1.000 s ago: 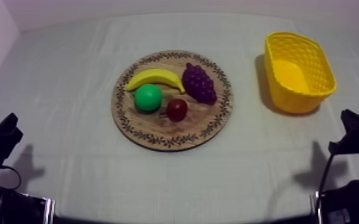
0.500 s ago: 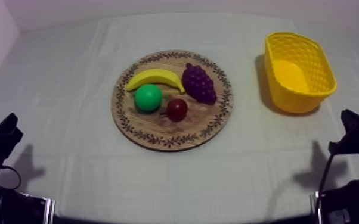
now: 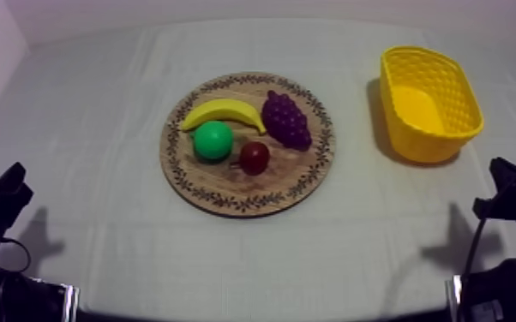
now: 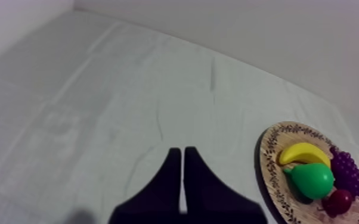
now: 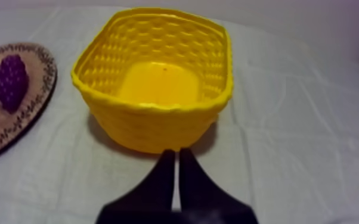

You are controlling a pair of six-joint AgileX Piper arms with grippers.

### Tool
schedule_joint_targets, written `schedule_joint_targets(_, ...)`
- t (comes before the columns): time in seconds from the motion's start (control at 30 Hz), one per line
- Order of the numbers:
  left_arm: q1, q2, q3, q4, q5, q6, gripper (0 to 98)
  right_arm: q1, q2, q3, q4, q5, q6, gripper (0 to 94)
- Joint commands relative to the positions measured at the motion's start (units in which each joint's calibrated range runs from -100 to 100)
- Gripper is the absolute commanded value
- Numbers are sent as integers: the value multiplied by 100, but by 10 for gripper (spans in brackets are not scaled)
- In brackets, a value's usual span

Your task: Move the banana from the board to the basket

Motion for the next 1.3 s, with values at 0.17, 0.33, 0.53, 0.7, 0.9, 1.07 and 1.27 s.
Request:
schedule_joint_targets(0.17,0,-1,3,-2,0,2,1,-114,409,-207,-204,-179,-185,3)
schedule_joint_targets(0.33,0,-1,3,-2,0,4,1,-174,2399,-2303,-465,-291,3,3)
schedule_joint_targets(0.53,0,-1,3,-2,0,2,1,-154,5129,-6298,-565,611,280,8)
schedule_joint_targets(0.7,0,-1,3,-2,0,2,1,-560,6767,-8743,15,1109,28,32)
schedule_joint_targets(0.9,0,-1,3,-2,0,2,1,-978,8317,-10490,368,1657,-88,45)
schedule_joint_targets(1.07,0,-1,3,-2,0,2,1,-1230,9191,-10978,286,1712,96,52)
schedule_joint_targets(1.27,0,-1,3,-2,0,2,1,-1615,9931,-11019,113,1686,559,76)
